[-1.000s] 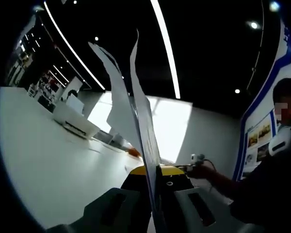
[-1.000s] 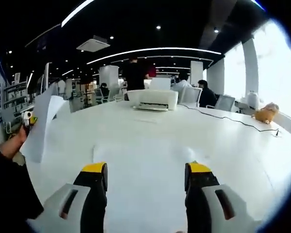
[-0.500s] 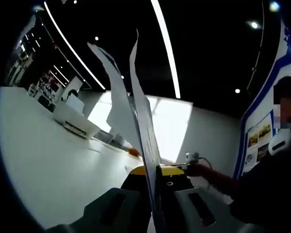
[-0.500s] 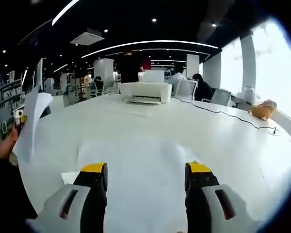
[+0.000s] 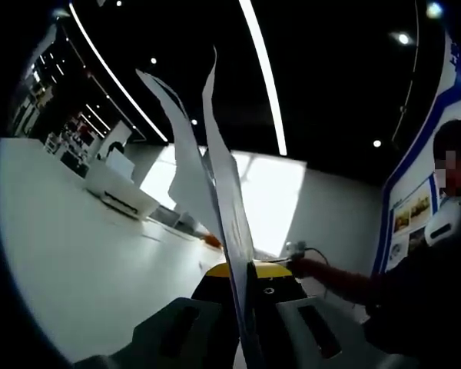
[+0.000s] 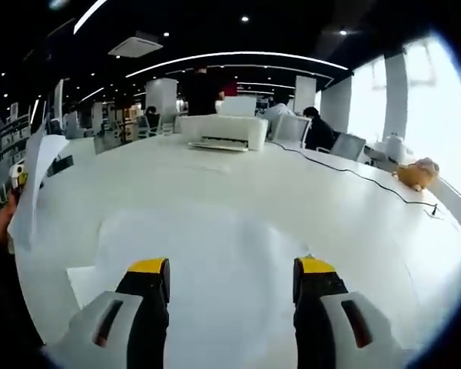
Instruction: Organize the stack of printing papers by aligning and flattening the scattered papers on the table
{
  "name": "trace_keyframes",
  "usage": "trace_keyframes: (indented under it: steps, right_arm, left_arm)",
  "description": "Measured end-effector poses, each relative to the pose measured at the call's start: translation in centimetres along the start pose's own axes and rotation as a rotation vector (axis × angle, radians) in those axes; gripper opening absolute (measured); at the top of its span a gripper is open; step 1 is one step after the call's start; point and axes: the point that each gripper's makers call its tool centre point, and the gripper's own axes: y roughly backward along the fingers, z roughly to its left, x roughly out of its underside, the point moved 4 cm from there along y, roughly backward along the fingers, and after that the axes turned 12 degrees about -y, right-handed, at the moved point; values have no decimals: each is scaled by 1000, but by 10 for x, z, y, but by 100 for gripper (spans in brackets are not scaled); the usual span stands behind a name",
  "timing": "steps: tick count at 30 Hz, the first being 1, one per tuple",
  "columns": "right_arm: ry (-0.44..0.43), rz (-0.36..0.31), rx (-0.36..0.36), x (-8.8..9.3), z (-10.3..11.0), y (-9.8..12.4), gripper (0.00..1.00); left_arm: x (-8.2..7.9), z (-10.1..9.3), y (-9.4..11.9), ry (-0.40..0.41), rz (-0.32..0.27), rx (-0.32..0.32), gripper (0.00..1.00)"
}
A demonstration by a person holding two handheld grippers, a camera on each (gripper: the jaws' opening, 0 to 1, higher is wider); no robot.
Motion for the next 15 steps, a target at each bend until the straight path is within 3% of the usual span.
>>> trace_keyframes:
  steps: [7,15]
  right_arm:
    - [32,14,13,-3,-4,-13,62]
    - [-24,39,10,6,-13,-29,63]
  left_arm:
    - [0,1,0,2,3,-4,6]
    - [1,2,0,4,5,-9,6]
